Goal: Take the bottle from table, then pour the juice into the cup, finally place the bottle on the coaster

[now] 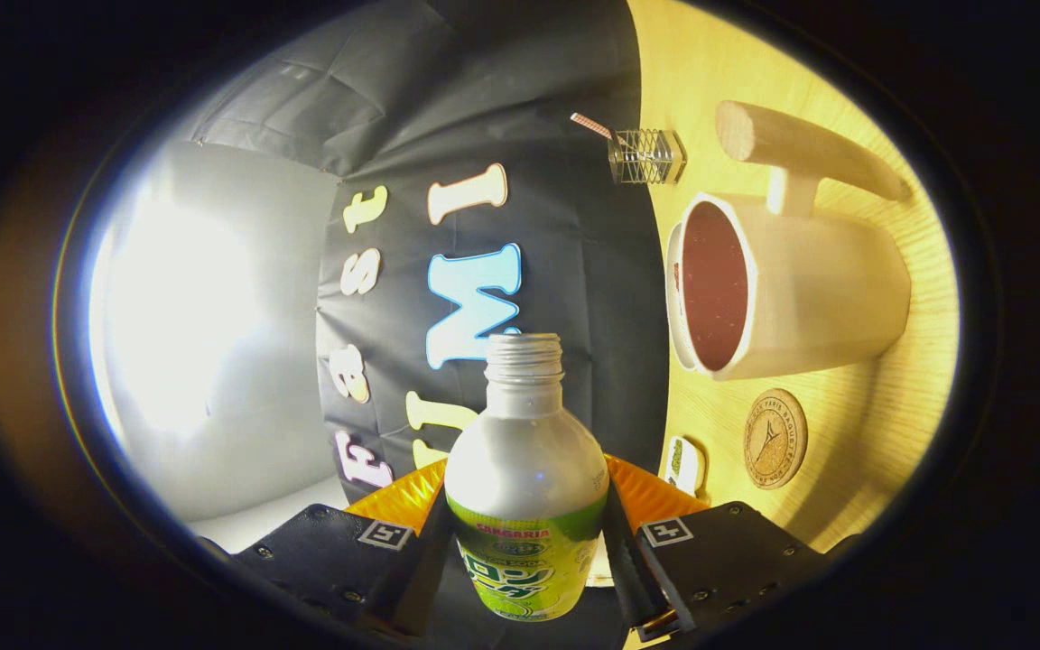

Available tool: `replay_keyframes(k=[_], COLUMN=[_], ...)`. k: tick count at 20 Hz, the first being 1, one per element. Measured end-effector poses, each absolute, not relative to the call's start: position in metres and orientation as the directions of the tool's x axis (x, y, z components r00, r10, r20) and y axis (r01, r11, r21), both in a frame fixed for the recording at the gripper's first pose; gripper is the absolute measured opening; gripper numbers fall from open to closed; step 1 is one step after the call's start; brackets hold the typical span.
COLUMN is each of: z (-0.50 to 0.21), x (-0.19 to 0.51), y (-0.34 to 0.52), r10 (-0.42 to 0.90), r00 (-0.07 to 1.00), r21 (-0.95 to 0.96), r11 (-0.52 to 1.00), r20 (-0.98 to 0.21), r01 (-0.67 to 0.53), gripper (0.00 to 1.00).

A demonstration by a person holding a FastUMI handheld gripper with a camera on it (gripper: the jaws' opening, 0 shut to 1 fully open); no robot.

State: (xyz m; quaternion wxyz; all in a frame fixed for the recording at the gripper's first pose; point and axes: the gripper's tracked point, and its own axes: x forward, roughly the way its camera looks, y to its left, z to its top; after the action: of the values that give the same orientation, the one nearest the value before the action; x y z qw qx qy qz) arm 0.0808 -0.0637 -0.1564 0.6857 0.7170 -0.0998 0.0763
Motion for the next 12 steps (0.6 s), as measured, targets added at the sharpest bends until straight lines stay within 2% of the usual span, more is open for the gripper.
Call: replay_keyframes(k=[12], z=[-0.159], x=[0.088], y=[-0.086], r10=[-0.123], r00=[0.974], r21=[0.958], r11=[-0.194], r20=[0.19], r01=[-0.211], gripper=[0.77])
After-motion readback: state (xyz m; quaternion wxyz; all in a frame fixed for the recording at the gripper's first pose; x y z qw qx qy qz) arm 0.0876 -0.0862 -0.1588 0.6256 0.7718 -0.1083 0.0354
